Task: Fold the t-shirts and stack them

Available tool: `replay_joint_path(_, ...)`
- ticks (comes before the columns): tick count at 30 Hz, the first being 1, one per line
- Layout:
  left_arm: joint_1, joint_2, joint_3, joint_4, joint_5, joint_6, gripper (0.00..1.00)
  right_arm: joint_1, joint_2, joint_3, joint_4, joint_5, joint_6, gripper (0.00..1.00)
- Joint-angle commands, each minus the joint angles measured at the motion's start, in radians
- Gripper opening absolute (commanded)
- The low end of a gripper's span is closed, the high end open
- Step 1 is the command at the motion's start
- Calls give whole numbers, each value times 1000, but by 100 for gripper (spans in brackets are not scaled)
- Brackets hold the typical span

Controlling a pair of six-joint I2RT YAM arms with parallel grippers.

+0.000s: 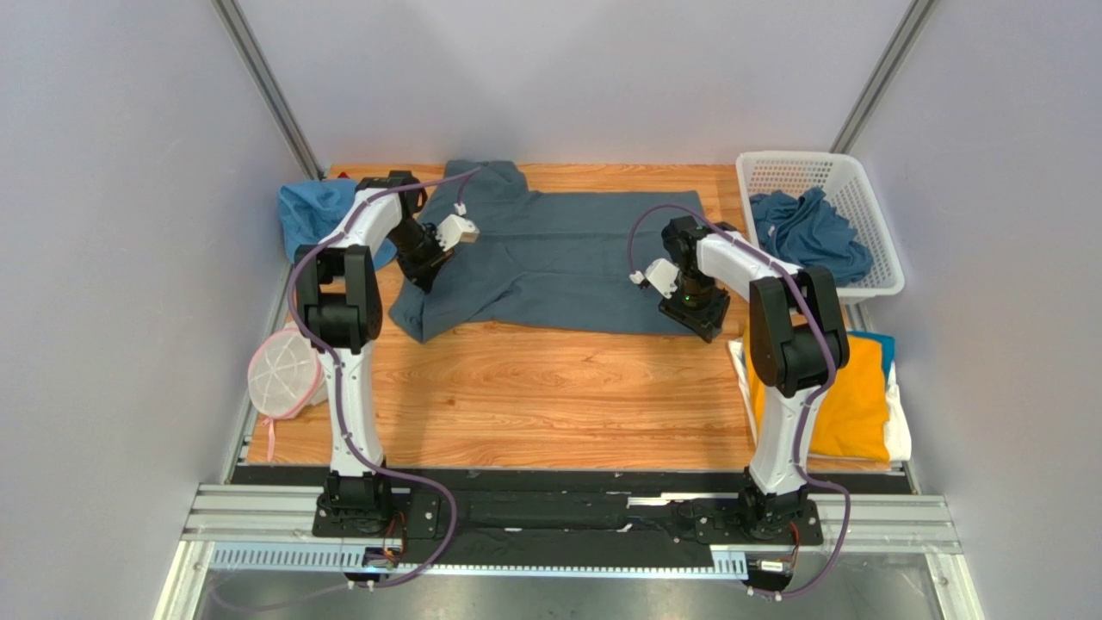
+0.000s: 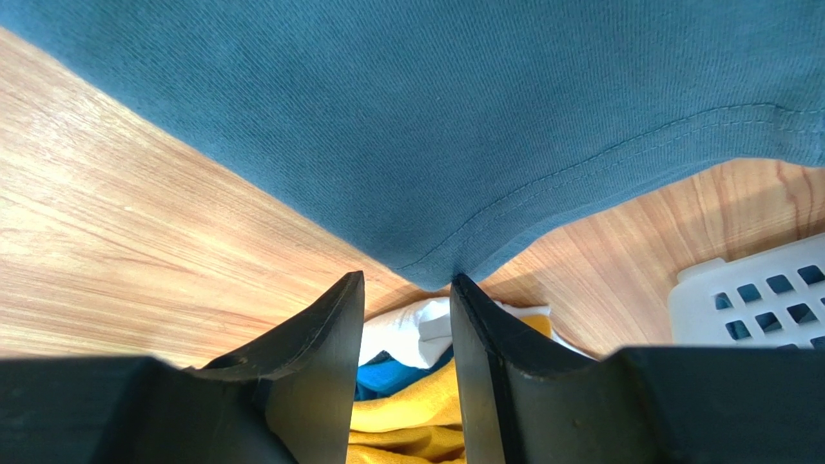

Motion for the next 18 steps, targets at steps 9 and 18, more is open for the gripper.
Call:
replay_joint_path(9,8,-118,-2,25,-3,1,0,20,-31,-8,24,-4,24,42)
replay_joint_path(18,8,-181,12,54,-38,1,0,30,-19,-9,29,-9,31,42)
